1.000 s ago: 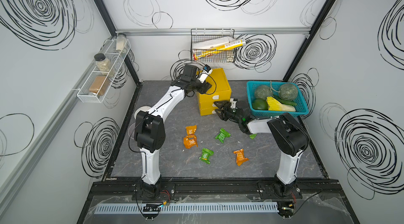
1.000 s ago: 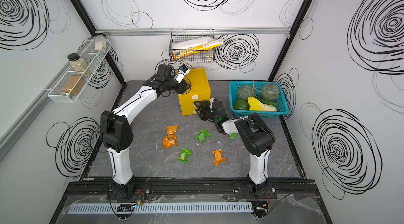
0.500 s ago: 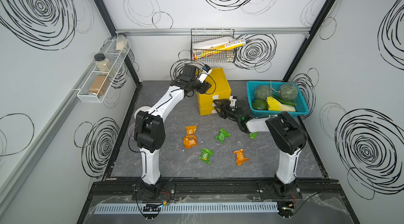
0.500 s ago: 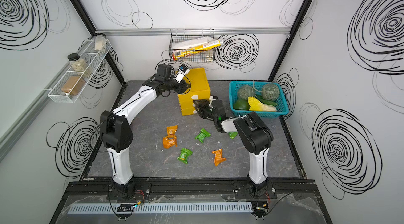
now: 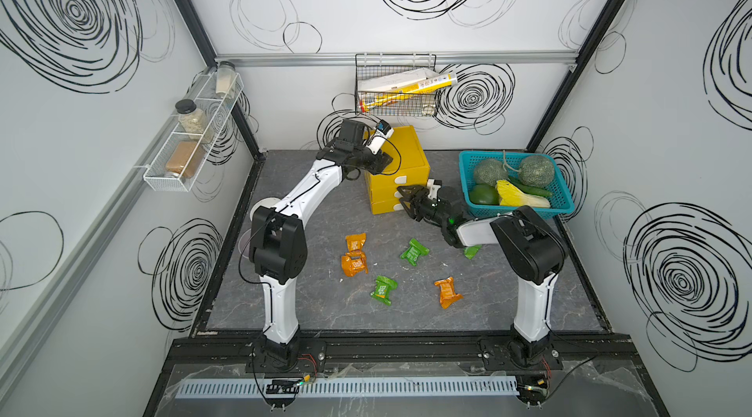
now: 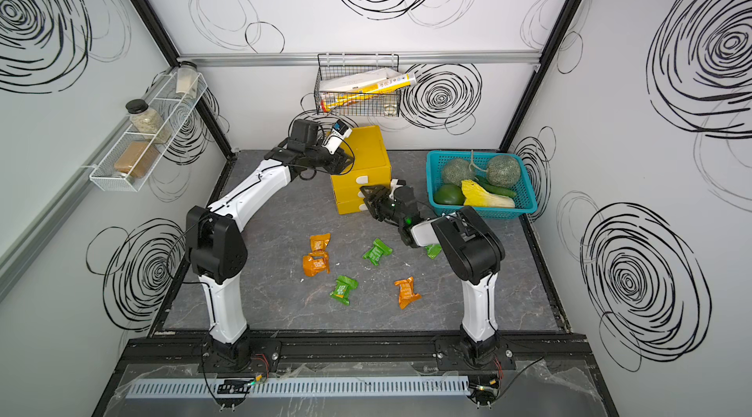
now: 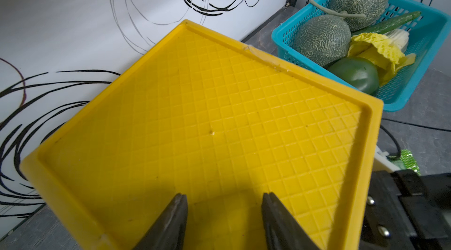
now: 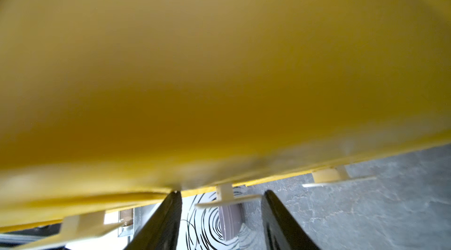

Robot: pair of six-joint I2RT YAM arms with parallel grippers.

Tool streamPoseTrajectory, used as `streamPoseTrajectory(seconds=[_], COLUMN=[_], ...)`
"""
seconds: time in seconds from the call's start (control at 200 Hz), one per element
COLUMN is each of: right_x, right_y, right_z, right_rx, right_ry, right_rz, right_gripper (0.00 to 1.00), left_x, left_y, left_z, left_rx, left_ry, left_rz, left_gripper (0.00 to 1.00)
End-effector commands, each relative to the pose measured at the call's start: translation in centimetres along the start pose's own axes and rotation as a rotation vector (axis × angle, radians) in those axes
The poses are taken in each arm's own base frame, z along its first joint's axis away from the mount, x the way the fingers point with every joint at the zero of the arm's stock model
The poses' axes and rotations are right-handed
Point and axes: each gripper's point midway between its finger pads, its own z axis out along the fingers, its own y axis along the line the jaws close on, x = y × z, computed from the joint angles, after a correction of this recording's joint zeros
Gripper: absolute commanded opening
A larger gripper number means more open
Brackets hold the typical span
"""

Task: Place the cookies into the drawer by color
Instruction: Open the drawer in the storage box.

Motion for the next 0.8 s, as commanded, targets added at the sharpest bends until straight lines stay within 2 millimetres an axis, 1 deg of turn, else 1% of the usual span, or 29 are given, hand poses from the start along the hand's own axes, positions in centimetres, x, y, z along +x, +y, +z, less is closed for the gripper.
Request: streamPoseTrajectory(seconds=[0.0, 0.22, 0.335, 0.481, 0.591, 0.796], right_x=[-1.4, -2.1, -2.4, -2.7, -2.8, -2.8], right_y=[0.4, 0.5, 0.6, 0.4, 1.0, 1.6], right_z=[0.5, 0.1, 0.0, 0.0, 0.0, -0.2], right_rx=[-0.017, -0.051, -0.073, -0.082, -0.115, -0.135], right_ry=[-0.056, -0.109, -0.123, -0.143, -0.148, -0.149], right_rz=[-0.031, -0.081, -0.085, -0.079, -0.085, -0.077], right_gripper=[0.53, 0.57, 0.56, 0.50, 0.44, 0.41], left_x=[7.6, 7.7, 7.7, 7.9, 7.9, 7.8], left_y=[-0.8, -0.8, -0.7, -0.8, -0.7, -0.6], left_z=[1.3, 1.4, 1.4, 1.4, 1.4, 1.4], left_rx=[0.049, 0.049, 0.049, 0.053, 0.053, 0.053], left_ry=[0.245, 0.248, 0.248, 0.250, 0.249, 0.247], left_rz=[-0.099, -0.100, -0.101, -0.103, -0.104, -0.105], left_gripper=[0.55, 0.55, 0.55, 0.55, 0.55, 0.55])
